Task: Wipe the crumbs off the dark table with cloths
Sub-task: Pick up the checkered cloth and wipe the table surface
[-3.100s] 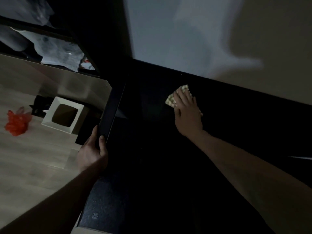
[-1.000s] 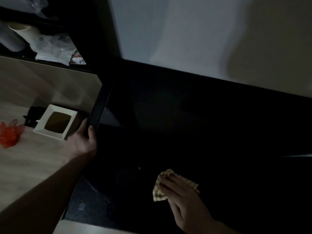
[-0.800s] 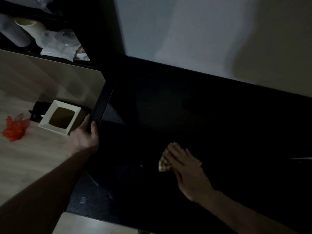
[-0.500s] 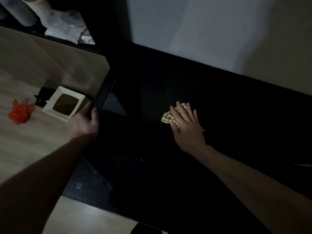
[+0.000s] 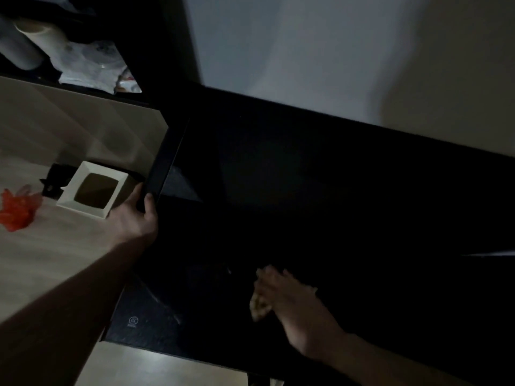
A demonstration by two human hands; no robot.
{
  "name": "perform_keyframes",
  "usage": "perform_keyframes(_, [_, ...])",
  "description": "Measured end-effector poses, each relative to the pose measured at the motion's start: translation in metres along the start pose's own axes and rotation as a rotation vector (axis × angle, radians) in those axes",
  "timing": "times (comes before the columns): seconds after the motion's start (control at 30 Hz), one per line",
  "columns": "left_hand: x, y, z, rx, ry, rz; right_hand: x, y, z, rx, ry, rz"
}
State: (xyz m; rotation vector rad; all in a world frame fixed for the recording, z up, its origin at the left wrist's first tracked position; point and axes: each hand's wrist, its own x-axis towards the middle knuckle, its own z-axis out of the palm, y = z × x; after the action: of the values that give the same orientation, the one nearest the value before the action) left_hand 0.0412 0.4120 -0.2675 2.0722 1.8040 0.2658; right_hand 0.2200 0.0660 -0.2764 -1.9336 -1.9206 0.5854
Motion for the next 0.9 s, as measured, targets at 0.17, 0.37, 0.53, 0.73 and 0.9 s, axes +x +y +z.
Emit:
perform_keyframes(0.17, [0.005,-0.006,0.003,0.014,-0.02,0.025,0.064,0.09,-0.081,0.151,0.413,0.416])
perform_keyframes(0.37, [0.005,-0.004,0.004,0.007,0.002,0.043,0.15,0.195,-0.159,0.02,0.566,0.675])
perform_keyframes(0.53, [0.005,-0.003,0.006,0.018,0.024,0.047,0.19,0.217,-0.145,-0.137,0.397,0.69])
perform_keyframes(0.73, [-0.002,-0.001,0.007,0.053,0.077,0.07,0.151,0.184,-0.109,-0.121,0.382,0.57])
perform_keyframes(0.9, [-0.015,0.001,0.005,0.057,0.111,0.194,0.078,0.136,-0.075,-0.08,0.335,0.418])
